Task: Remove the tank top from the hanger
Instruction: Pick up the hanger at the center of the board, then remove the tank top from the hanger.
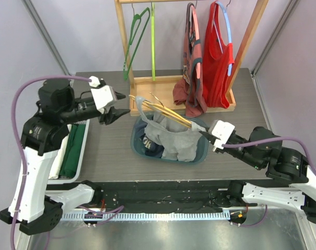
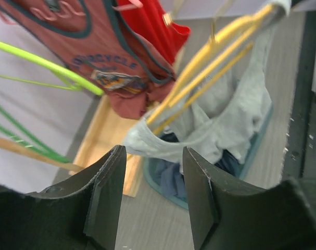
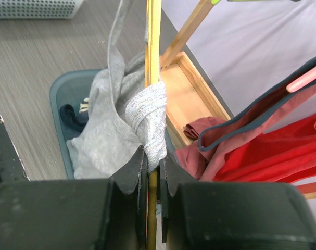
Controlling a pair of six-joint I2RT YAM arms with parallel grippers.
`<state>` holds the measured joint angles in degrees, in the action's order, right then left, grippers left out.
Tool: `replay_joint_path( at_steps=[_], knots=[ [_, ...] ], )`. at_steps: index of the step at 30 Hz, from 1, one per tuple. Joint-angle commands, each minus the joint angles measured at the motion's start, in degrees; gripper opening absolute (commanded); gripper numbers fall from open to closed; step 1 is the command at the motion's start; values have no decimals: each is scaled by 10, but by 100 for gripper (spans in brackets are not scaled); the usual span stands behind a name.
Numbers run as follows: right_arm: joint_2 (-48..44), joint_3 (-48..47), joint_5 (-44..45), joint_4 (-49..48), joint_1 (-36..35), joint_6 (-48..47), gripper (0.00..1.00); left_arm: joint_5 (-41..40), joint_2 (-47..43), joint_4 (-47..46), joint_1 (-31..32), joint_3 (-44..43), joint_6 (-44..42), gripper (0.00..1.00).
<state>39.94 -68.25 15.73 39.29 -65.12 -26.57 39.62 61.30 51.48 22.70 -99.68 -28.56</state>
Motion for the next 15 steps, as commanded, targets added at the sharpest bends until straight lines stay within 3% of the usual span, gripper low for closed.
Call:
replay_joint_path(
  at_steps=[1,7,15],
  knots=[
    [-7,-29,-32,-18,0,11,1,89,8,32,-5,33,-72,52],
    [7,-38,-51,-13,0,0,1,198,60,117,-4,-19,-150,52],
    [46,-65,-87,-14,0,-8,1,210,87,143,5,-8,-211,51]
  ],
)
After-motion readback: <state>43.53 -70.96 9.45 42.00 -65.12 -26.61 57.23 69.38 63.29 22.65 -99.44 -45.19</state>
